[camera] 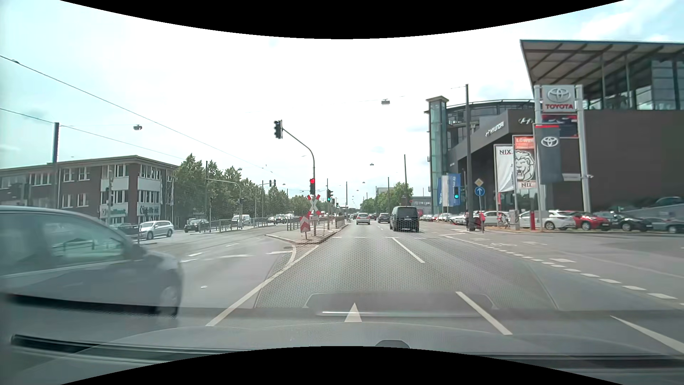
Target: Follow the waypoints while adhering to traffic rules and regulations
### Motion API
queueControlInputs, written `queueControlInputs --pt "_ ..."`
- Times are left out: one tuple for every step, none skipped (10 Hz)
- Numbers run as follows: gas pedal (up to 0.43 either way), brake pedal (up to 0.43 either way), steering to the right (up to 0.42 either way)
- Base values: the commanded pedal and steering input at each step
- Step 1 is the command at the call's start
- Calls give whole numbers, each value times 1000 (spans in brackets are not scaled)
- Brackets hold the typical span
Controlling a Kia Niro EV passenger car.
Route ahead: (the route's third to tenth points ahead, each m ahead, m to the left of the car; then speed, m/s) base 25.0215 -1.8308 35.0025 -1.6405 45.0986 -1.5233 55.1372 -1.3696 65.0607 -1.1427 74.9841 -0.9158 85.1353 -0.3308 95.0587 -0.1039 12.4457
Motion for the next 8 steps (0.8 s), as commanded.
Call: queueControlInputs --pt "47 0 -1" --pt "47 0 -1" --pt "47 0 -1" --pt "39 0 -1" --pt "39 0 -2" --pt "39 0 -2" --pt "28 0 -3" --pt "28 0 -3"
